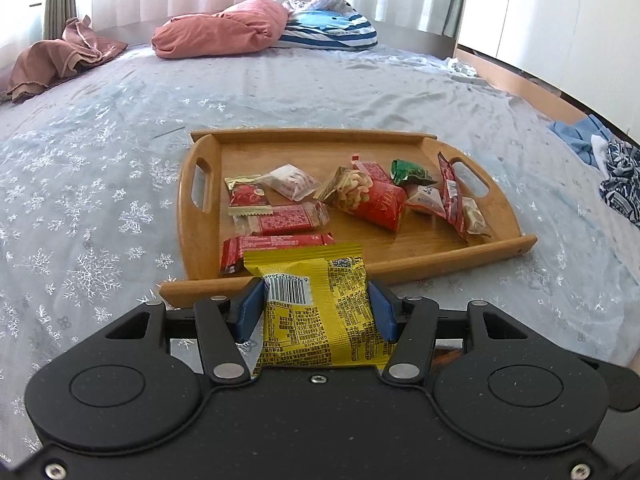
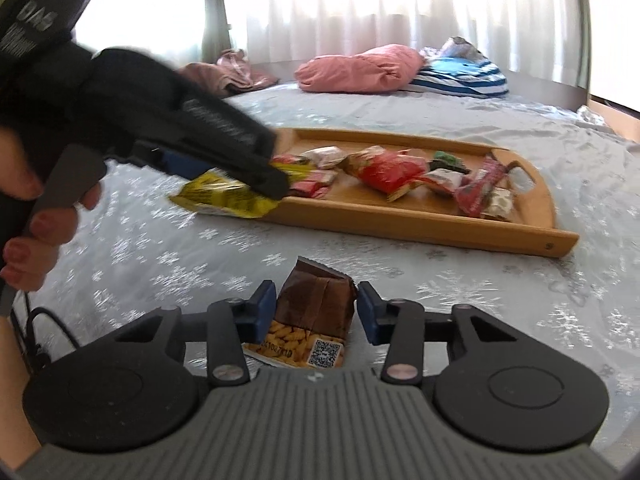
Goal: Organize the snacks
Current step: 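Grasp the brown almond packet with the right tool while the left tool holds the yellow bag, then carry the yellow chip bag and almond packet over the wooden tray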
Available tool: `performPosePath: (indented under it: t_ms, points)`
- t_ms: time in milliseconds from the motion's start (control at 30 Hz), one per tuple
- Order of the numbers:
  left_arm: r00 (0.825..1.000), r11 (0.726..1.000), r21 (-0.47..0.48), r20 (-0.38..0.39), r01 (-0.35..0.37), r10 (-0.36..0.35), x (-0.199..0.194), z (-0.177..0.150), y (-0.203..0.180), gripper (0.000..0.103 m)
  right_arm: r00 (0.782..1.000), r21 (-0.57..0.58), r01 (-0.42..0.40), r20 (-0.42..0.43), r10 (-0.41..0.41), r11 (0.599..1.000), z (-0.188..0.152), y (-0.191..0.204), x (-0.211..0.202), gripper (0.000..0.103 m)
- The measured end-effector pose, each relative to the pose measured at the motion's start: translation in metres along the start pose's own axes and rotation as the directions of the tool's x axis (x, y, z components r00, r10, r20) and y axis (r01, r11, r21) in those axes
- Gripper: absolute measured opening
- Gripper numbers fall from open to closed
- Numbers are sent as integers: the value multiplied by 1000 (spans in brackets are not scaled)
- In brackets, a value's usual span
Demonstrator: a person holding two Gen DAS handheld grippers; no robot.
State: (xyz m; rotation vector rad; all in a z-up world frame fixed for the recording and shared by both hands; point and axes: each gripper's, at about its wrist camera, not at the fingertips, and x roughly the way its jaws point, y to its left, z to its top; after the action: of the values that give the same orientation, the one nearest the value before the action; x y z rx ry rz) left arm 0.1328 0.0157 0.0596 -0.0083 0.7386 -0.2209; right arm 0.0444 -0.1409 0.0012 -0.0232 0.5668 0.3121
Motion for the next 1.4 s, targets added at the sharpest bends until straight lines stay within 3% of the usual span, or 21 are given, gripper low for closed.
performPosePath:
  t_ms: [33,100,133,400,433,567,667,967,1000,1067,1400]
  points:
    - [1000,1000,-1,1,-2,2,0,1,1,54,1000,10,9,0,-9,1000,1,-3,0,46]
    - [1000,1000,-4,4,-5,5,0,2,2,54,999,33,33,0,-33,999,3,-12,-1,30]
    - [1000,1000,-6,6,-7,7,0,3,3,54,999,46,43,-1,-44,998,4,-16,-1,29]
    - [1000,1000,-11,6,-8,9,2,3,3,54,996,109,89,-16,-87,990,9,-39,-2,30]
    - [1000,1000,-12,5,-8,9,2,3,3,54,995,99,100,-16,-99,990,8,-38,-2,32]
    - [1000,1000,-15,4,-10,10,3,0,2,54,994,112,108,-22,-106,988,3,-38,-5,68]
    - [1000,1000,-12,1,-14,14,4,-2,1,54,996,160,87,-42,-81,983,-1,-37,-3,70]
    - [999,1000,4,11,-30,30,6,-6,-5,54,985,166,171,-2,-173,971,-10,-14,6,71]
    - [999,999,8,12,-32,31,6,-7,-6,54,983,164,179,0,-181,970,-10,-13,7,71]
    - [999,999,15,15,-35,35,6,-7,-7,54,980,160,198,6,-201,967,-10,-11,8,51]
    - [998,999,12,35,-49,49,6,-7,-7,54,977,208,201,29,-211,957,1,-29,-3,46]
